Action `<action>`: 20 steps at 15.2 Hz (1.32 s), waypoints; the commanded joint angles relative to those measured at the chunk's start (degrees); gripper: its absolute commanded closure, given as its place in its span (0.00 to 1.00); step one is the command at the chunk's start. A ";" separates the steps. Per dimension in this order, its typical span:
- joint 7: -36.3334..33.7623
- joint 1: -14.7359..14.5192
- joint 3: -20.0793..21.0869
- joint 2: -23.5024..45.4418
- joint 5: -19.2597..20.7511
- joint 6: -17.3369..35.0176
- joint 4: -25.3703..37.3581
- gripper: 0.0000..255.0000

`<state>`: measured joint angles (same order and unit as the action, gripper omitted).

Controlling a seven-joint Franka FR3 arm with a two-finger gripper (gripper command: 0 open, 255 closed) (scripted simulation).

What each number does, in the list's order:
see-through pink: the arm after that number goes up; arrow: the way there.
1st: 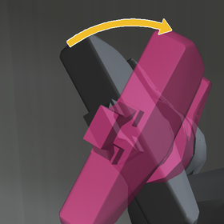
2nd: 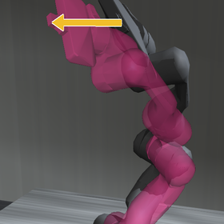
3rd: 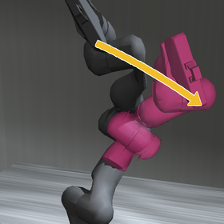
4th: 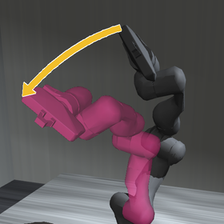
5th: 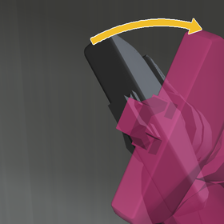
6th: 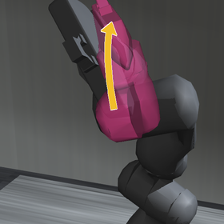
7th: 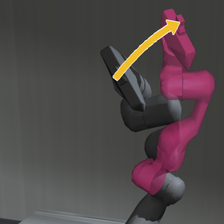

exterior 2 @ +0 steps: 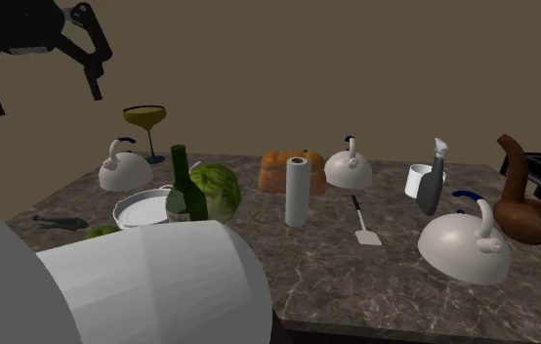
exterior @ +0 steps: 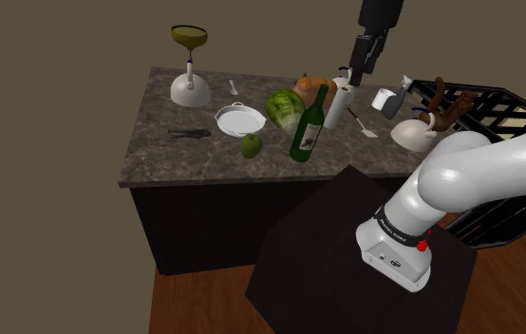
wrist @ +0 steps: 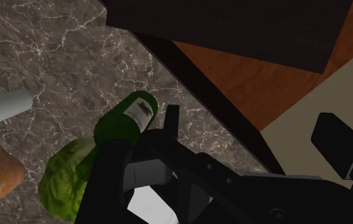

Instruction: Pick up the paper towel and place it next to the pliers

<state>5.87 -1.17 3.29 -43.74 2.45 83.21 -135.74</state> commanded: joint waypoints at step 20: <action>28.21 5.18 -23.61 18.51 12.27 25.29 0.13 0.00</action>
<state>32.58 3.91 -19.23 -26.51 14.59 107.33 -136.14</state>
